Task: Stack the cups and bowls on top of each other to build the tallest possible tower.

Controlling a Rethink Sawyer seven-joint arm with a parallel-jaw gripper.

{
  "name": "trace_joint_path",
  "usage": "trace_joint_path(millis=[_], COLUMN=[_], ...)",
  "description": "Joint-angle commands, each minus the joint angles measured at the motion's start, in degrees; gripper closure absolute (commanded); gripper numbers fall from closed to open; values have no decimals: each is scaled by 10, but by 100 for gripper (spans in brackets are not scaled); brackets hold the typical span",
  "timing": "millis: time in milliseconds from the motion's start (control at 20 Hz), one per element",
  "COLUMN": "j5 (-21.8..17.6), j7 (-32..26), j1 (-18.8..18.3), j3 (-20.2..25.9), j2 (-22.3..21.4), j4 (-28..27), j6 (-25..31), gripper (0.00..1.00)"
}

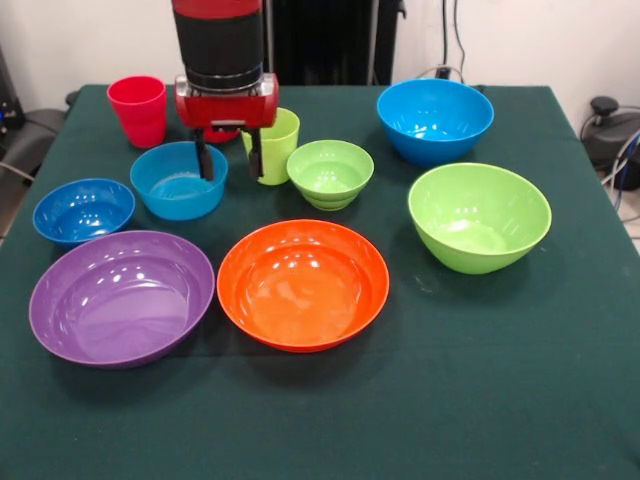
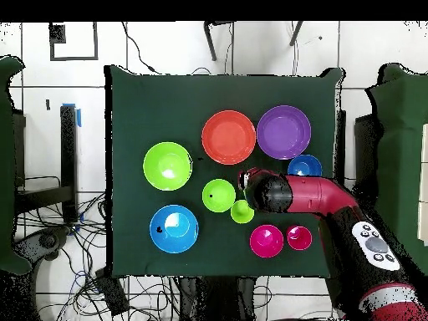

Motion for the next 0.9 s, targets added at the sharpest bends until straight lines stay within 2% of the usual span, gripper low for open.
trace_joint_path(millis=[50,250,600,750,900], j5=[-91,-109,-139,-141,-131], j7=[-12,12,55,56,45], j1=[8,9,49,57,53], j3=[-16,-32,-91,-112,-111], j2=[42,47,80,78,76], j4=[8,19,-7,-8,-1], j6=[-62,-89,-159,-169,-161], gripper=[0,0,0,0,0])
